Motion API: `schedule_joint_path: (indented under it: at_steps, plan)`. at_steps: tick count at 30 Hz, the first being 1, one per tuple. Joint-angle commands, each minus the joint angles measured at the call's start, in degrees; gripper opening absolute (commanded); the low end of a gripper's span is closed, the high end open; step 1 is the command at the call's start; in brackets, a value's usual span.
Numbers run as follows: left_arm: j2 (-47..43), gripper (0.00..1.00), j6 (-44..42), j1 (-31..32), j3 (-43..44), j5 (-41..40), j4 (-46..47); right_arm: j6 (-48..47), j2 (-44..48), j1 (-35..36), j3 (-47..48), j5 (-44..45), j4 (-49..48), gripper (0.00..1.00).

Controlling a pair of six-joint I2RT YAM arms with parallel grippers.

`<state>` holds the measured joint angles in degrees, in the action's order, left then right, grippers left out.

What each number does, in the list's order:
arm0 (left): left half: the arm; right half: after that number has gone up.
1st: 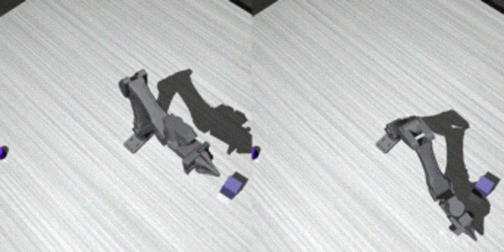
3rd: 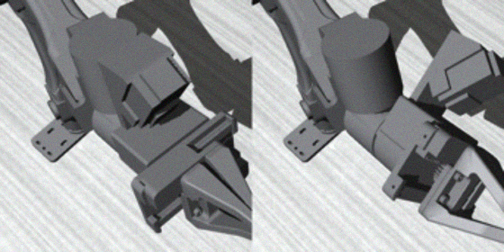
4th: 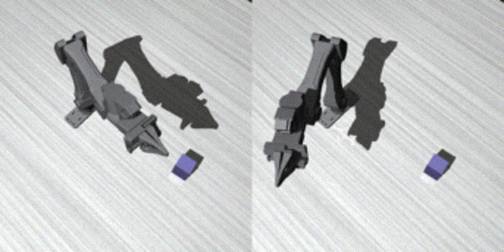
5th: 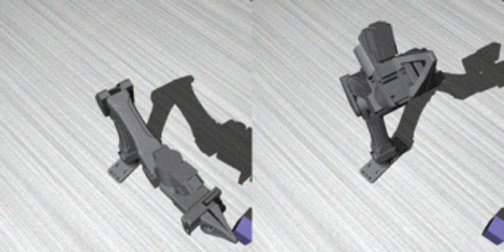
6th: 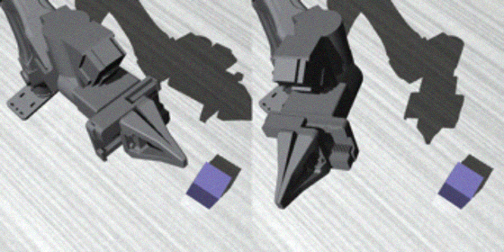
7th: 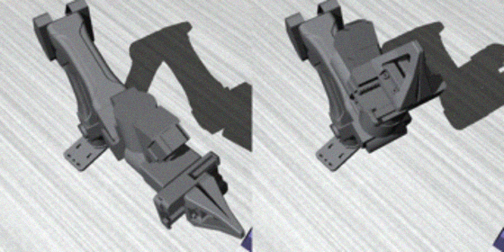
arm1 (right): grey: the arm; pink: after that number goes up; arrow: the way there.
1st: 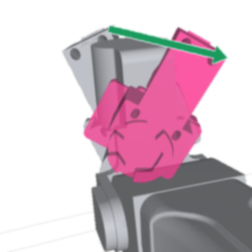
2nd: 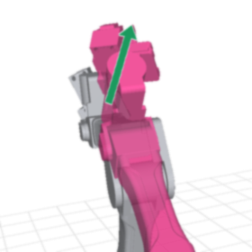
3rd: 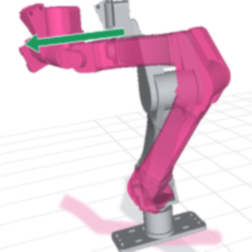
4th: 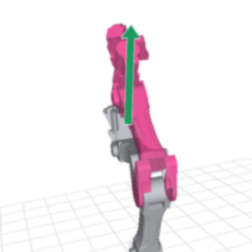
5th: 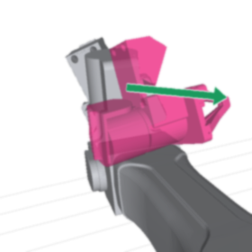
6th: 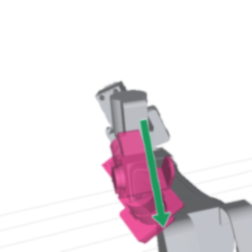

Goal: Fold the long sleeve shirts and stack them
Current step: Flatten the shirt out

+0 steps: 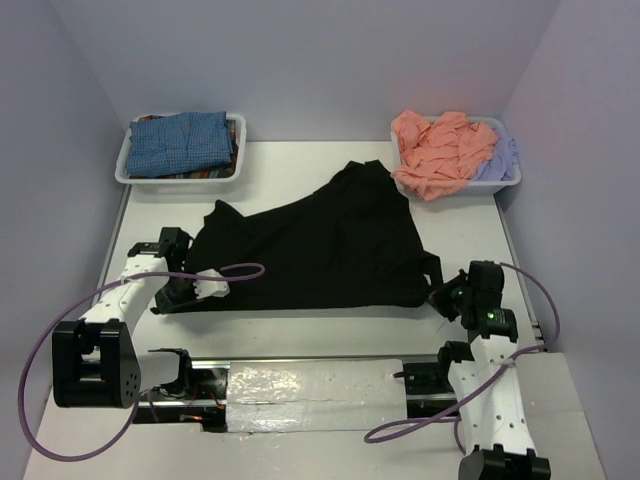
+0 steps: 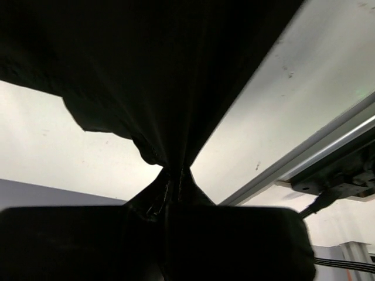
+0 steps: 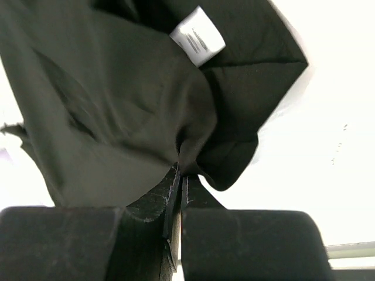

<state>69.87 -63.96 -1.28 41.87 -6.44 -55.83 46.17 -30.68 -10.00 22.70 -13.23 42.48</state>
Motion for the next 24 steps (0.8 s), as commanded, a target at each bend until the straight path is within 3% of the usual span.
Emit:
schedule_joint_path:
  at_steps: [1, 4, 6, 7, 8, 9, 10, 11, 14, 16, 20, 21, 23, 24]
  plan:
    - [-0.5, 0.0, -1.6, 0.1, 0.6, -4.0, 0.5, 1.8, 3.2, -0.1, 6.6, 9.0, 4.8, 0.0]
    - [-0.1, 0.02, -2.3, 0.1, -0.3, -6.1, 0.8, 2.4, 4.9, -0.1, 8.3, 12.0, 7.4, 0.0]
    - [-0.1, 0.11, -3.1, 0.0, -1.3, -7.5, 0.6, 2.8, 5.9, -0.1, 8.0, 12.8, 8.9, 0.0]
    - [-0.3, 0.32, -3.4, 0.0, -1.6, -7.7, 0.0, 3.2, 6.4, 0.0, 7.3, 12.8, 9.3, 0.0]
    - [-0.5, 0.43, -3.4, 0.0, -1.7, -7.4, -0.7, 3.4, 7.3, 0.0, 6.8, 12.7, 9.5, 0.09]
    - [-0.9, 0.78, -3.4, 0.0, -1.4, -6.8, -1.0, 3.6, 7.7, -0.1, 6.5, 12.5, 10.0, 0.21]
    - [-1.7, 0.99, -3.2, 0.0, -0.7, -6.1, -1.6, 3.7, 8.0, 0.0, 6.0, 12.3, 10.1, 0.35]
    - [-1.9, 0.99, -3.1, 0.0, 1.7, -4.3, -2.0, 3.7, 8.4, 0.0, 6.0, 12.3, 10.0, 0.61]
    - [-2.5, 0.99, -2.7, -0.1, 10.7, 1.2, -3.0, 4.0, 8.1, 0.0, 8.5, 15.2, 11.0, 0.84]
    - [-0.9, 0.99, -0.6, -0.7, 20.9, 5.4, -2.1, 1.8, 6.8, -0.1, 11.5, 17.1, 9.6, 0.86]
    - [6.9, 0.99, 14.9, -1.3, 34.8, 18.8, 2.5, -4.1, 1.7, -0.1, 16.0, 16.8, 2.2, 0.84]
    - [9.5, 0.95, 17.9, -1.3, 37.0, 20.0, 3.1, -5.6, 0.4, 0.0, 16.6, 15.5, 0.3, 0.82]
    - [17.6, 0.79, 26.1, -1.3, 42.4, 21.4, 3.8, -9.2, -4.2, 0.0, 17.3, 11.2, -4.5, 0.58]
    - [23.2, 0.61, 29.0, -1.3, 44.1, 21.7, 4.1, -10.0, -6.0, 0.0, 18.1, 10.1, -5.6, 0.44]
